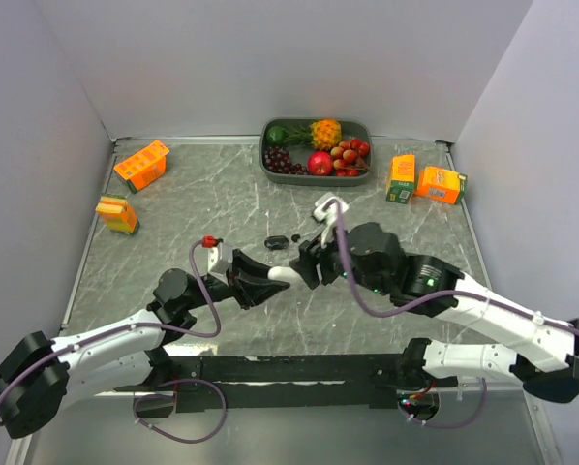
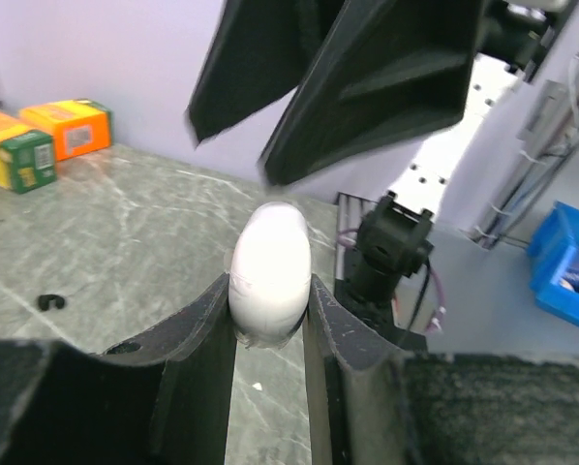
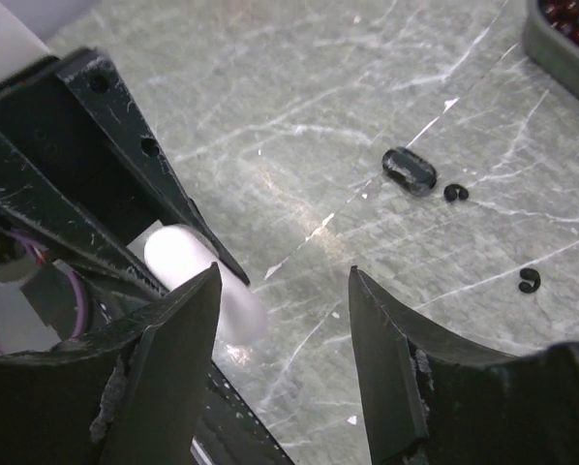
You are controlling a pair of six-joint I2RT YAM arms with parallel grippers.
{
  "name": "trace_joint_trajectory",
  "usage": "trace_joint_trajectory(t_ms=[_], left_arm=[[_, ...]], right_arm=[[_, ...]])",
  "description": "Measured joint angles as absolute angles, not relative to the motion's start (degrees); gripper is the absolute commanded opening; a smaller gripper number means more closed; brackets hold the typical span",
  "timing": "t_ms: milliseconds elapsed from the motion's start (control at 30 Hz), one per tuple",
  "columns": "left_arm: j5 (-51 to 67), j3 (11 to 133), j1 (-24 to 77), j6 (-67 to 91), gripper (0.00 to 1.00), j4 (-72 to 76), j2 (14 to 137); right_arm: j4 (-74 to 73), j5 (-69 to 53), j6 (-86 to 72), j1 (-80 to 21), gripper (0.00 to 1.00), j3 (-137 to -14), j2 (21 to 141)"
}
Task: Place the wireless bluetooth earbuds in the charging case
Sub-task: Close the charging case, then place the charging case at the center of the board.
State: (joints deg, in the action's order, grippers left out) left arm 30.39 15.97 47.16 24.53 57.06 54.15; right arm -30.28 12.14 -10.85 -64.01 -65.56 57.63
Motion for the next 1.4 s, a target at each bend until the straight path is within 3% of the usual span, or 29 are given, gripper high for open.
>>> trace_joint_trajectory(t_ms=[267, 433, 733, 1100, 1300, 1400], left_arm=[[17.8, 14.7, 45.1, 28.3, 0.01, 49.2, 47.2], [12.3, 17.0, 36.3, 35.9, 0.01, 36.4, 46.9], [19.6, 29.6, 14.0, 45.5, 0.01, 18.6, 70.0], [27.7, 48.5, 10.6, 42.4, 0.01, 8.3, 94.6], [28.2, 50.2, 10.5, 41.1, 0.01, 5.4, 101.3], [29.5, 50.3, 10.3, 41.1, 0.07, 5.5, 102.6]], right_arm=[[-26.7, 3.6, -15.2, -54.3, 0.67, -62.8, 52.2], [-25.6, 1.7, -16.6, -53.6, 0.67, -59.6, 50.8], [-23.4, 0.7, -18.2, -53.2, 0.67, -56.3, 50.9], [-22.8, 0.6, -19.1, -52.6, 0.67, -54.0, 50.6], [-23.3, 0.6, -19.0, -52.3, 0.67, -54.0, 50.4], [-23.4, 0.6, -19.0, -52.2, 0.67, -54.0, 50.1]])
